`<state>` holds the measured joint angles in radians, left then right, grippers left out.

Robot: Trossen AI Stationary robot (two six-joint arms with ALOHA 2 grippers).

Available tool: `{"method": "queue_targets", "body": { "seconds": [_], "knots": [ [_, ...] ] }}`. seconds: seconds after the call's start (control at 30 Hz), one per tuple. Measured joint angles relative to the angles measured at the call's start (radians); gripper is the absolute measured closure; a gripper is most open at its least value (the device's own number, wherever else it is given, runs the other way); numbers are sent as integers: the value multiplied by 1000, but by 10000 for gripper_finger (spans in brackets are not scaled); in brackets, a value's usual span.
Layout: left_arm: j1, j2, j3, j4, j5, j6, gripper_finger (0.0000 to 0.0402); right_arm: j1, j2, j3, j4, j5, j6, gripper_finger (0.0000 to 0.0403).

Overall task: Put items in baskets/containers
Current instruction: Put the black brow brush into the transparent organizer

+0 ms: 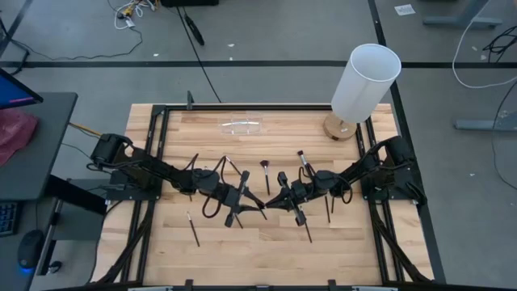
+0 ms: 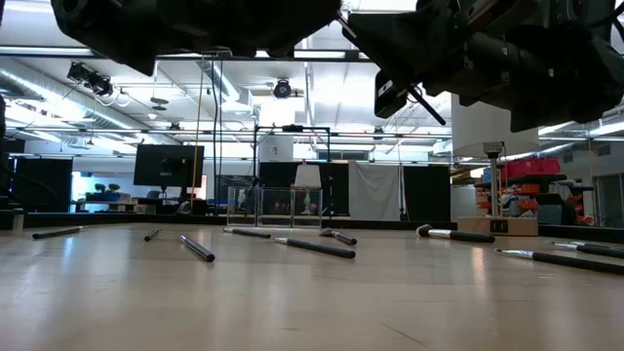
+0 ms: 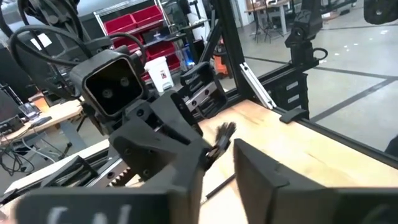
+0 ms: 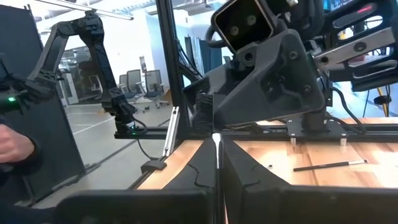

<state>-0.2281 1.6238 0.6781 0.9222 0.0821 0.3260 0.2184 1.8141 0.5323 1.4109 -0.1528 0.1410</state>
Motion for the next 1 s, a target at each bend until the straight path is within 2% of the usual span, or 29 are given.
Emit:
{"method": "queue_targets", "body": {
  "seconds": [0.17,0.43,0.57,0.73,0.87,1.0],
  "knots": [
    [1,0,0,1,26,0,386,0,0,0,-4,-2,1,398],
    [1,2,0,-9,43,-56,390,-1,0,2,-45,2,11,383],
    [1,-10,-2,-51,38,-110,391,-22,-2,1,-132,-6,49,364],
    [-3,-105,0,-239,-77,-215,391,-69,1,-2,-316,20,91,321],
    [14,-230,-1,-419,-240,-287,391,-91,1,-1,-415,36,92,290],
    [78,-371,0,-604,-399,-354,391,-93,1,-1,-417,92,62,273]
  ]
}}
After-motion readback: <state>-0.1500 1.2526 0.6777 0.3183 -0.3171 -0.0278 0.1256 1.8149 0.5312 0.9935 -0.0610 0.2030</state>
